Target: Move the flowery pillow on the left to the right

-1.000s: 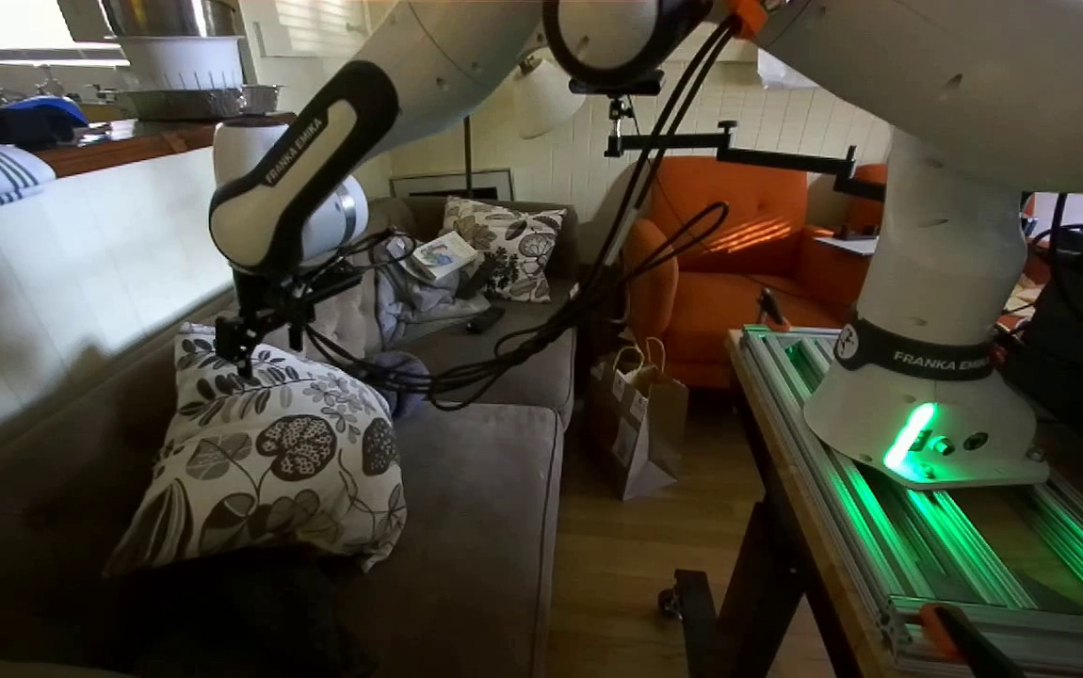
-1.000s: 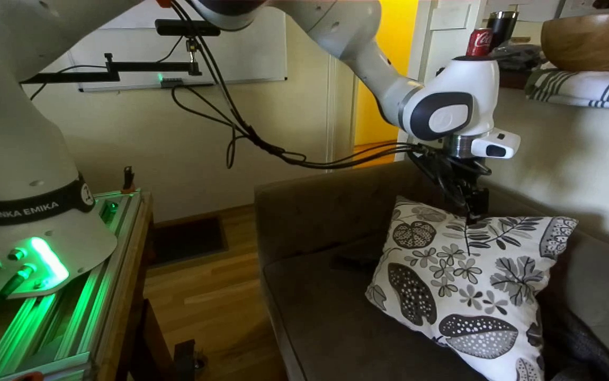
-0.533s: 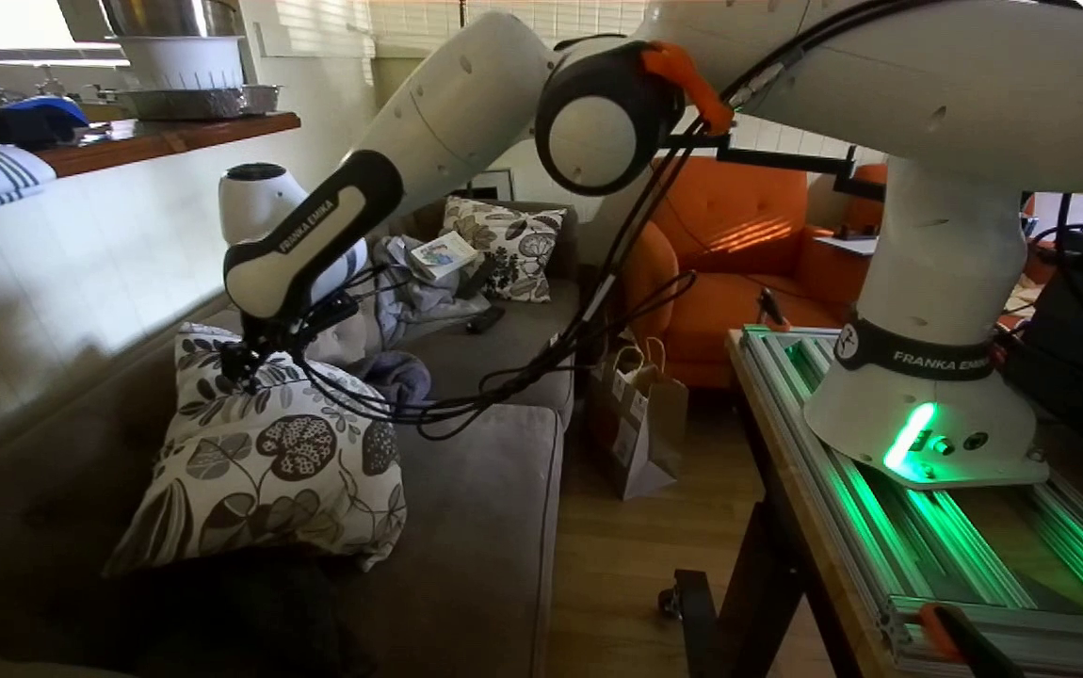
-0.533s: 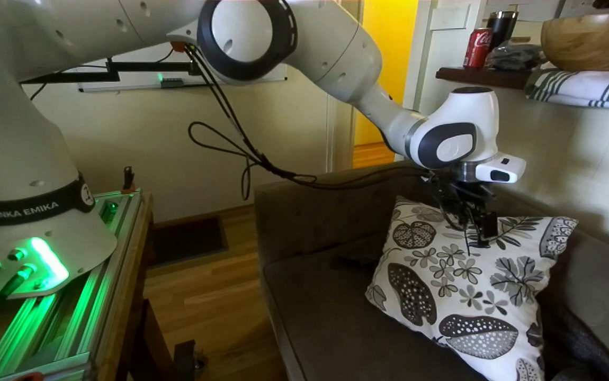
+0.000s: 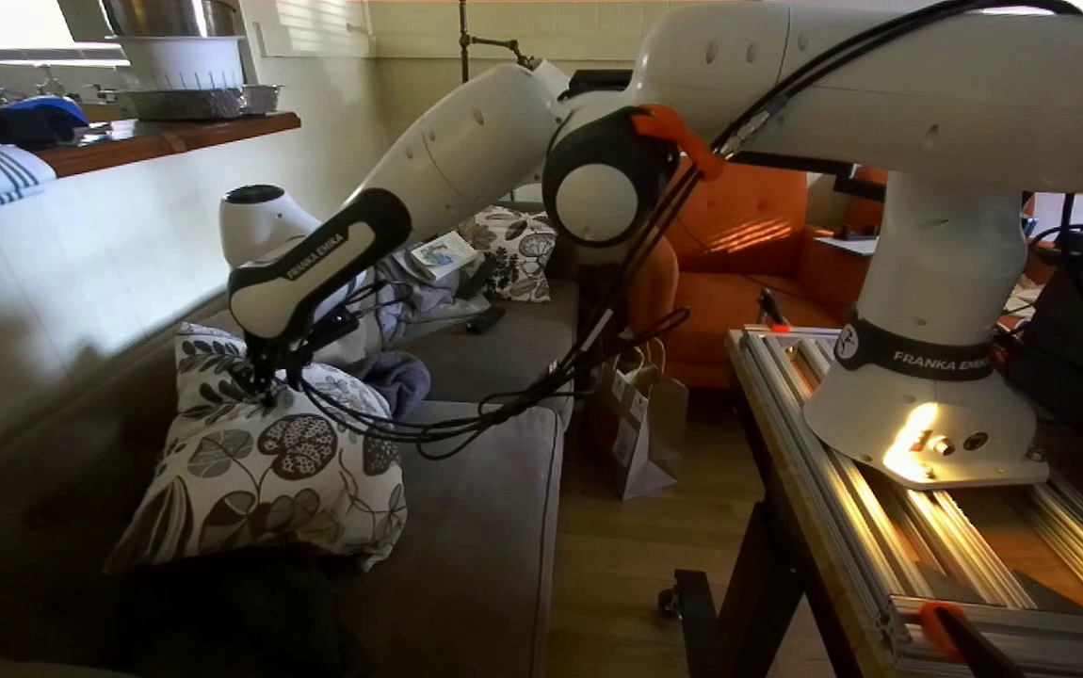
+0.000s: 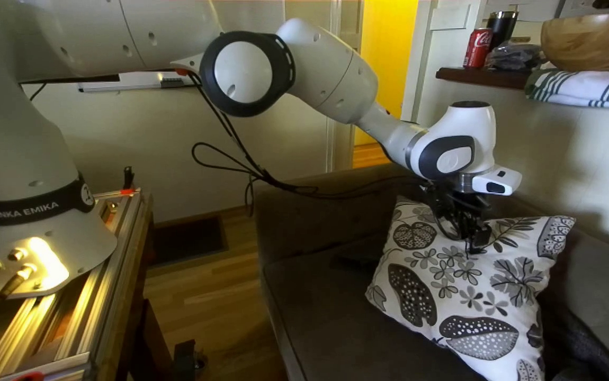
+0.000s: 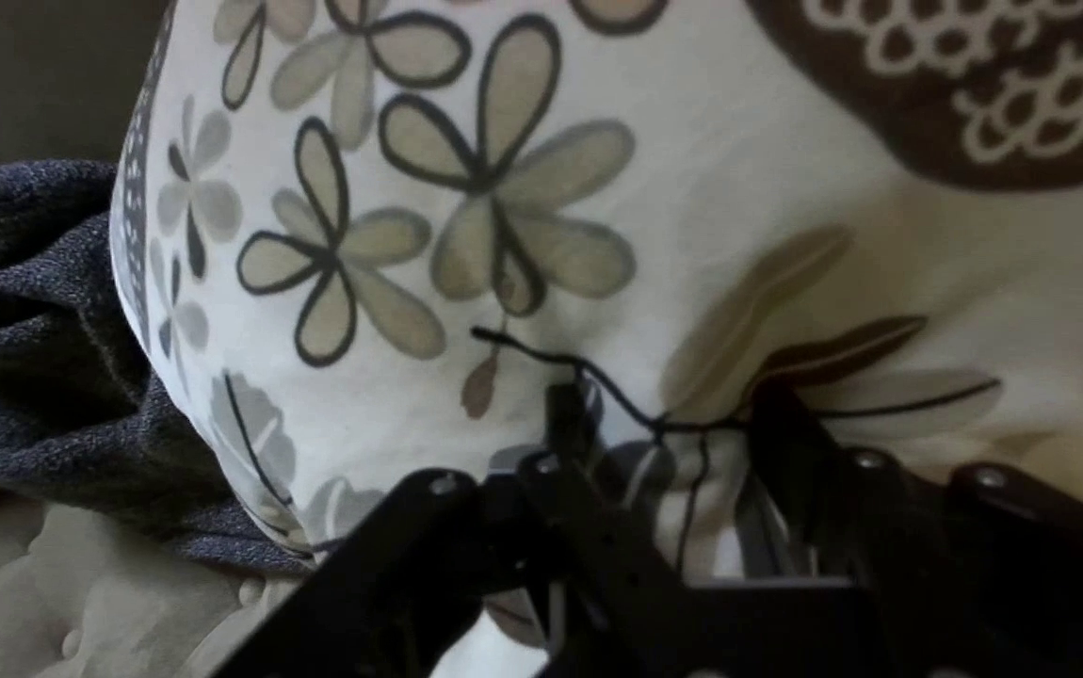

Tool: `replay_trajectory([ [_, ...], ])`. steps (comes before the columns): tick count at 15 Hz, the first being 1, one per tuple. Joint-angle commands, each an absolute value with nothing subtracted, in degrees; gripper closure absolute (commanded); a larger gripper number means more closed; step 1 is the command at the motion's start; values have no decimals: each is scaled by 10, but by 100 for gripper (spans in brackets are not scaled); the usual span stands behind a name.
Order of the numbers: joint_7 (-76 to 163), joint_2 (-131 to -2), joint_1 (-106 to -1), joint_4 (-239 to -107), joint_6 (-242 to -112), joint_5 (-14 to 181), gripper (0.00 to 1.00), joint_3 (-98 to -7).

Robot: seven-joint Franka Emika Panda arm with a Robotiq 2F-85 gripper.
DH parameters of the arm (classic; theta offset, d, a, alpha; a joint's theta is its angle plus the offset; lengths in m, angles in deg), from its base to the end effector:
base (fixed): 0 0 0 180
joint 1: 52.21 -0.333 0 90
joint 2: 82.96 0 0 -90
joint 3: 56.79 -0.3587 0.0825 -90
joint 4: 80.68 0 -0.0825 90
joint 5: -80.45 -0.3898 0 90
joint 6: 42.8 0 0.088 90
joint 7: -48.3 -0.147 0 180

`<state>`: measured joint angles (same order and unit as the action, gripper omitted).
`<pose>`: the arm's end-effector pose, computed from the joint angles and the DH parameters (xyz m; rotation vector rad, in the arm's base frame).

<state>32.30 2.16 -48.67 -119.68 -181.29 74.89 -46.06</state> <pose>0.8487 -0.1230 0.0168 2.9689 -0.5985 0.4071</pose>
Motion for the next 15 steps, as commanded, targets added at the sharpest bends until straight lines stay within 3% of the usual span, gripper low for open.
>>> replay_trajectory([
  [1, 301, 21, -480, -1191, -1798, 770, 80, -475],
  [3, 296, 21, -481, -1188, -1786, 770, 94, -475],
  [5, 293, 28, -479, -1170, -1757, 769, 99, -476],
  [10, 278, 30, -459, -1130, -1658, 751, 97, -498],
  [15, 173, -27, -440, -1114, -1641, 755, 98, -431],
])
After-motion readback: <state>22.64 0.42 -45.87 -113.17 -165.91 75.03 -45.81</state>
